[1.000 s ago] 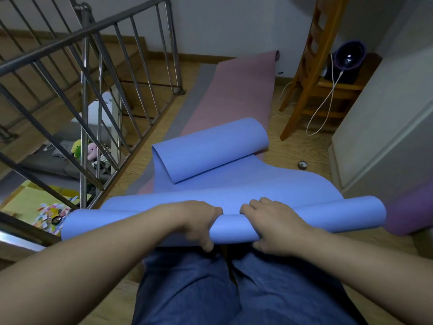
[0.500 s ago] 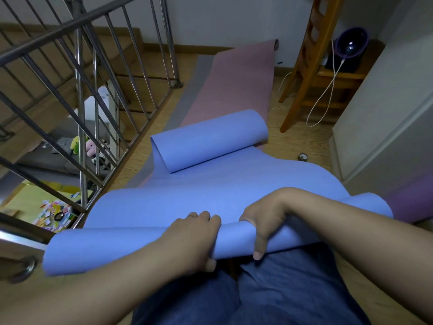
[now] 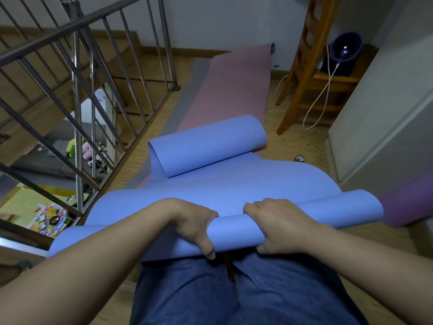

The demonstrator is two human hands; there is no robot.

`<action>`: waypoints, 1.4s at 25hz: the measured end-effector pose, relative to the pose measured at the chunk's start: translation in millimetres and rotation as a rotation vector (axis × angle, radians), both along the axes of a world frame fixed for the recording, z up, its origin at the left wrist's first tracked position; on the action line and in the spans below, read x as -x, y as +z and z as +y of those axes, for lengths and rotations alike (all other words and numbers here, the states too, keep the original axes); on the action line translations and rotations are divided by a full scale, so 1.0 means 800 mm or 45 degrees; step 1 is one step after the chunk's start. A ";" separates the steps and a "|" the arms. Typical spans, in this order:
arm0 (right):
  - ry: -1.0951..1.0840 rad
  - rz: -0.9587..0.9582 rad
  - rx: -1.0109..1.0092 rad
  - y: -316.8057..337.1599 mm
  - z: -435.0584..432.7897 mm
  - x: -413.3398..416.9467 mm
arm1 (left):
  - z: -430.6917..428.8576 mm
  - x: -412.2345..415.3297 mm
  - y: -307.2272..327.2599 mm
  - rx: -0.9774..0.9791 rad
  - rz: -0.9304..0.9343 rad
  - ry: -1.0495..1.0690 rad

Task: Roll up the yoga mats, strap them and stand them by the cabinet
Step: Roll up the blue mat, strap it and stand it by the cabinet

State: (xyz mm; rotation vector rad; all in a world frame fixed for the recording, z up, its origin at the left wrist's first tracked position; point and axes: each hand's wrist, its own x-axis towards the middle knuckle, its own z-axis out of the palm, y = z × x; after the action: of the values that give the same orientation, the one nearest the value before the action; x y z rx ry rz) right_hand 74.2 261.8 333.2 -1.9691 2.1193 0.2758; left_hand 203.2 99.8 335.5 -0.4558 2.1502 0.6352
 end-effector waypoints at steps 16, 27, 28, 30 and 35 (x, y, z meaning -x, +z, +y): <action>-0.082 -0.453 -0.669 0.056 -0.057 0.018 | 0.026 -0.031 0.053 0.433 0.269 -0.106; -0.101 -0.081 0.059 0.001 0.010 -0.025 | 0.008 0.010 0.009 0.053 -0.145 -0.136; -0.108 -0.101 0.021 0.002 0.004 -0.019 | 0.015 0.008 0.012 0.190 -0.083 -0.145; -0.125 -0.185 -0.113 0.007 -0.013 -0.006 | 0.043 -0.010 0.011 0.617 0.189 -0.203; -0.184 -0.284 -0.349 0.018 -0.041 0.000 | 0.076 -0.039 -0.011 0.984 0.544 -0.161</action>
State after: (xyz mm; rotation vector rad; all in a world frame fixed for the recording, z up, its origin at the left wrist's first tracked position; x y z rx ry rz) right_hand 73.8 229.2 347.5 -1.6053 1.9531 0.2880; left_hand 234.6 160.4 326.8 -0.6164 2.7750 -0.2291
